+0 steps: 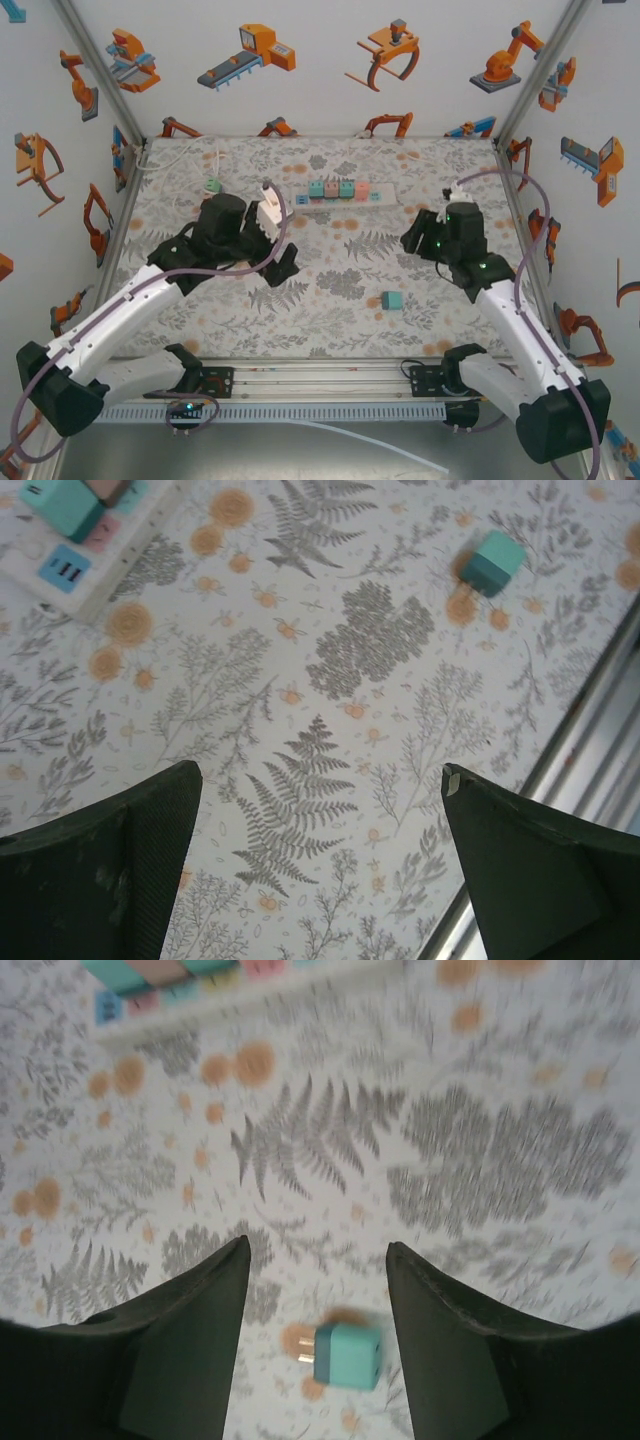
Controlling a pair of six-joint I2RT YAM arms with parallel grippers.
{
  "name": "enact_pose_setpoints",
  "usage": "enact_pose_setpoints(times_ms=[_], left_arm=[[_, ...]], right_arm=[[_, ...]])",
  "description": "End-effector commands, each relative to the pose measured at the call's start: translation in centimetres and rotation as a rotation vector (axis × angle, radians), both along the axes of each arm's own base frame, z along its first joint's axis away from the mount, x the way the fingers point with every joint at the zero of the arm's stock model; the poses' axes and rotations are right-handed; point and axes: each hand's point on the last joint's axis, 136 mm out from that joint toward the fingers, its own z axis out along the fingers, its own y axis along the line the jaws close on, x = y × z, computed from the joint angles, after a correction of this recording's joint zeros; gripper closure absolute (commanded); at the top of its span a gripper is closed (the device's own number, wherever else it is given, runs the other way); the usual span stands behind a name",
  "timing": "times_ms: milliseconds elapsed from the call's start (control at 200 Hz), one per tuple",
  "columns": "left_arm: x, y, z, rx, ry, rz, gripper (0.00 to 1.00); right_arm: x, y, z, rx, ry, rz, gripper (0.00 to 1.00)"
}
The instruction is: Pull the plug off the socket
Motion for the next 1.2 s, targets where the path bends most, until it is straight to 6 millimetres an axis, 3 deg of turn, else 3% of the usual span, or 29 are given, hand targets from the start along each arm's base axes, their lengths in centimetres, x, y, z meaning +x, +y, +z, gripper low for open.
enact_pose_setpoints(times_ms=[0, 75, 190, 290, 355, 506, 591, 686, 881, 1197], left_arm=[[3.7, 0.0, 3.7, -0.074, -0.11, 0.159, 0.03], [5.5, 0.1, 4.4, -0.07, -0.149, 0.224, 0.03], [8.3, 0.1, 5.5, -0.09, -0.212, 0.317, 0.03], [11.0, 0.5, 6.2, -0.129, -0.198, 0.401, 0.03], [12.9, 0.7, 6.1, -0.186, -0.109, 0.438, 0.03], [17.8, 2.0, 5.0, -0.359, 0.111, 0.567, 0.03], [20.8, 4.1, 2.8, -0.394, 0.252, 0.739, 0.03], [22.8, 5.4, 0.1, -0.343, 0.376, 0.848, 0.03], [24.7, 5.0, -4.3, -0.294, 0.491, 0.907, 0.02], [26.4, 3.8, -10.6, -0.239, 0.631, 0.955, 0.14]], right_arm=[[3.5, 0.0, 6.4, -0.206, -0.293, 0.066, 0.4], [5.1, 1.1, 9.1, -0.295, -0.427, 0.136, 0.37], [7.7, 2.9, 11.5, -0.405, -0.561, 0.236, 0.33], [10.0, 4.5, 12.3, -0.518, -0.631, 0.326, 0.32], [11.4, 5.6, 11.7, -0.615, -0.661, 0.414, 0.3], [13.3, 9.2, 8.0, -0.745, -0.677, 0.713, 0.23], [14.0, 10.8, 5.7, -0.746, -0.64, 0.865, 0.22], [14.8, 11.7, 3.4, -0.699, -0.58, 0.997, 0.19], [15.1, 12.5, -1.9, -0.61, -0.368, 1.259, 0.21], [18.4, 13.0, -7.9, -0.591, -0.246, 1.319, 0.21]])
